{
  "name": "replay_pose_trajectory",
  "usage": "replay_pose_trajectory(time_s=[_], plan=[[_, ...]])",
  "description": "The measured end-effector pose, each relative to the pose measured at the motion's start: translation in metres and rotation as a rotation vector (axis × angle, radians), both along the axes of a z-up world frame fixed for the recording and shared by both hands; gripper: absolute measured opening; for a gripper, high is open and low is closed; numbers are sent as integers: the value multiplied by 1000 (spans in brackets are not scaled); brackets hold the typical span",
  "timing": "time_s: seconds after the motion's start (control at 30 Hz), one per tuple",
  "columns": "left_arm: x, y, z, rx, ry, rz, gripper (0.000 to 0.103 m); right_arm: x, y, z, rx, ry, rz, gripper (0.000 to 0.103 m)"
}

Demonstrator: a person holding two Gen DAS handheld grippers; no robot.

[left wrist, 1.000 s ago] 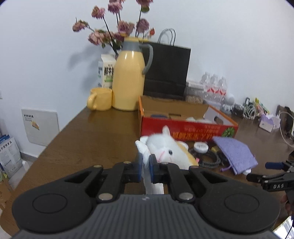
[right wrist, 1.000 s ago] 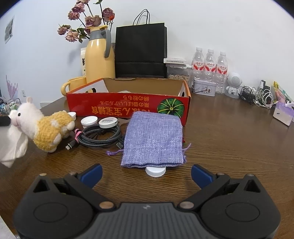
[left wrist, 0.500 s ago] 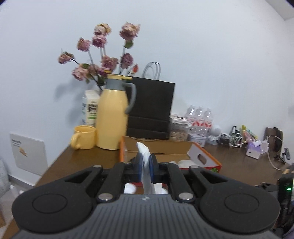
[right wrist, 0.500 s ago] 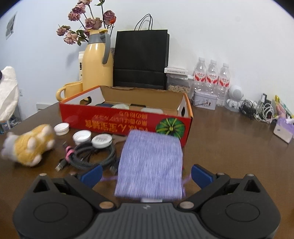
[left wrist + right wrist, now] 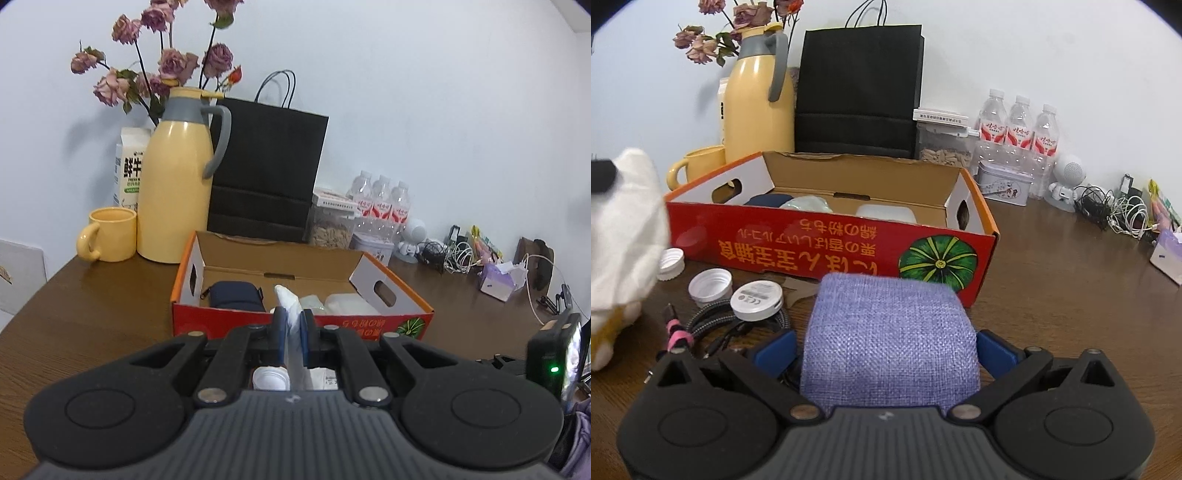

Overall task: Organize objects
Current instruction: 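Grasp the white cloth with the left gripper while the right gripper grasps the purple pouch, then carry the white cloth and purple pouch toward the cardboard box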

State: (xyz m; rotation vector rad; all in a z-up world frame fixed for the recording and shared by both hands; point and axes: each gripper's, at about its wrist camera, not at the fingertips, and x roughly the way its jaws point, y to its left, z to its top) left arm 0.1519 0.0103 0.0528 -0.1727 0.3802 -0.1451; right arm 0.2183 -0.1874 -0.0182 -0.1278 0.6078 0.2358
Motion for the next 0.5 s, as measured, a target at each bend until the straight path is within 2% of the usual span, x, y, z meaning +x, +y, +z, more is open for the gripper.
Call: replay_pose_trajectory(time_s=[0.13, 0.23, 0.33, 0.4, 0.47, 0.5], plan=[[5, -2, -7, 4, 12, 5, 8, -3, -1, 1, 10, -15, 2, 76], [8, -2, -9, 6, 20, 8, 8, -8, -4, 4, 16, -42, -11, 73], [9, -2, -11, 9, 25, 13, 8, -12, -8, 7, 30, -66, -16, 58], [8, -2, -11, 11, 25, 14, 8, -14, -10, 9, 36, -74, -20, 42], [8, -2, -10, 14, 23, 15, 8, -15, -12, 10, 41, -82, -26, 31], [7, -3, -10, 15, 21, 16, 8, -16, -13, 11, 50, -85, -24, 30]])
